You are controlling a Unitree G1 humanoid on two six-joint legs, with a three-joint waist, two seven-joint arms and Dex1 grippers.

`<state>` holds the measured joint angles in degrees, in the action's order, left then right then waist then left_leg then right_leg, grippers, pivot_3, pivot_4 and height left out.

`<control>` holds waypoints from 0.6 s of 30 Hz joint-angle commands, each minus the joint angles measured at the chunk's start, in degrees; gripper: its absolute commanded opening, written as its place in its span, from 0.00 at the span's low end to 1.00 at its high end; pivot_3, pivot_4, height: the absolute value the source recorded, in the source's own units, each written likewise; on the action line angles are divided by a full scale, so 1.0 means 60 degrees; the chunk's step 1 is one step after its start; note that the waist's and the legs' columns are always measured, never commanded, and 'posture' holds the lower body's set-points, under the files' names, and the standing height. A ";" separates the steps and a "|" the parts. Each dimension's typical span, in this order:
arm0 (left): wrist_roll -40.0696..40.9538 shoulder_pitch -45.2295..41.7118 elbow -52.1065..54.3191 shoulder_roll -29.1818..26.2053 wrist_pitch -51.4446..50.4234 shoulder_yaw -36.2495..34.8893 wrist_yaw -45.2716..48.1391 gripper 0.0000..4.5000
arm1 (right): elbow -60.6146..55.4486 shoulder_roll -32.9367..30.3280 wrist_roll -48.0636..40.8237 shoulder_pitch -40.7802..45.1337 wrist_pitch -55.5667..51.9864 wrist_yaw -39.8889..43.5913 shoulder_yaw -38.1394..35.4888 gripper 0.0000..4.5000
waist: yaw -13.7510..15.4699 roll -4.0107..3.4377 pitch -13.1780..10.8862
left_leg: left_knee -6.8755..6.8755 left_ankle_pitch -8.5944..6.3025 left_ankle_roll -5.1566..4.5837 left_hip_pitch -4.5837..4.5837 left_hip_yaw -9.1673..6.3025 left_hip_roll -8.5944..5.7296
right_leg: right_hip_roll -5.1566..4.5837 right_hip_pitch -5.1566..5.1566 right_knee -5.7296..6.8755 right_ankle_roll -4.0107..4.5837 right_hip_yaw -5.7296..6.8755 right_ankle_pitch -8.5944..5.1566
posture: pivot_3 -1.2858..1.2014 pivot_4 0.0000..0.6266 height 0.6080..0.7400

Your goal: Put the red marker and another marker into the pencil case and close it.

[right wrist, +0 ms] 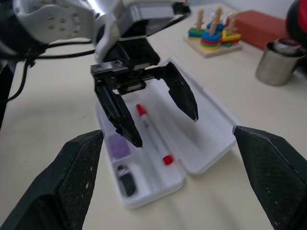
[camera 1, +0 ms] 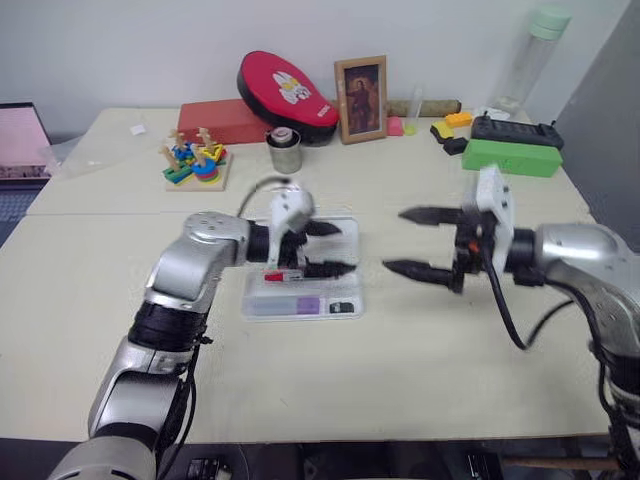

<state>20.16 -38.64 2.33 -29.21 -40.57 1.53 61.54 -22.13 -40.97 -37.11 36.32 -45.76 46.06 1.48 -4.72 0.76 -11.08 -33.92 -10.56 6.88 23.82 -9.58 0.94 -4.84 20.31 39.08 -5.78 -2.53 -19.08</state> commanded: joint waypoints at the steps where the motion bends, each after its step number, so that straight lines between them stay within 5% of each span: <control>1: 0.0564 0.0617 0.0991 0.0076 -0.0605 -0.1238 -0.1360 0.99 | 0.1040 0.0678 0.0559 0.0886 0.0369 -0.0208 0.0441 1.00 | -0.0015 0.0002 0.0001 | 0.0000 0.0000 0.0001 0.0000 -0.0003 -0.0001 | 0.0000 -0.0005 -0.0004 0.0000 0.0004 0.0000 | 0.52 0.24 1.00; 5: 0.1362 0.1824 0.2647 0.0227 -0.1319 -0.2846 -0.2724 0.99 | 0.3826 0.2133 0.1639 0.2589 0.0876 -0.0657 0.1121 1.00 | -0.0106 0.0001 0.0000 | -0.0002 0.0005 0.0010 0.0000 0.0002 -0.0001 | -0.0001 0.0002 0.0002 0.0006 -0.0005 0.0004 | 0.52 0.24 1.00; 8: 0.1973 0.2672 0.3551 0.0293 -0.1724 -0.3581 -0.3329 1.00 | 0.5351 0.2741 0.2367 0.3278 0.1315 -0.0852 0.1352 0.90 | -0.0069 0.0002 0.0001 | 0.0005 0.0008 0.0015 -0.0002 -0.0003 0.0001 | -0.0001 0.0004 0.0008 0.0007 0.0001 0.0005 | 0.52 0.24 1.00; 18: 0.2603 0.4448 0.5189 -0.0071 -0.1520 -0.4807 -0.4579 1.00 | 0.8160 0.3850 0.3982 0.4157 0.2795 -0.0804 0.1734 0.34 | -0.0005 0.0006 0.0004 | 0.0005 0.0006 0.0011 0.0001 -0.0006 -0.0004 | -0.0006 0.0005 0.0010 0.0012 0.0005 0.0008 | 0.52 0.24 1.00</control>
<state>34.25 -12.30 29.93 -29.00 -51.40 -25.27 35.46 25.35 -18.54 -15.09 58.93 -32.15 41.06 11.64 -4.75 0.79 -11.06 -33.89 -10.52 6.94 23.81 -9.60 0.91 -4.87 20.33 39.15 -5.70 -2.51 -19.03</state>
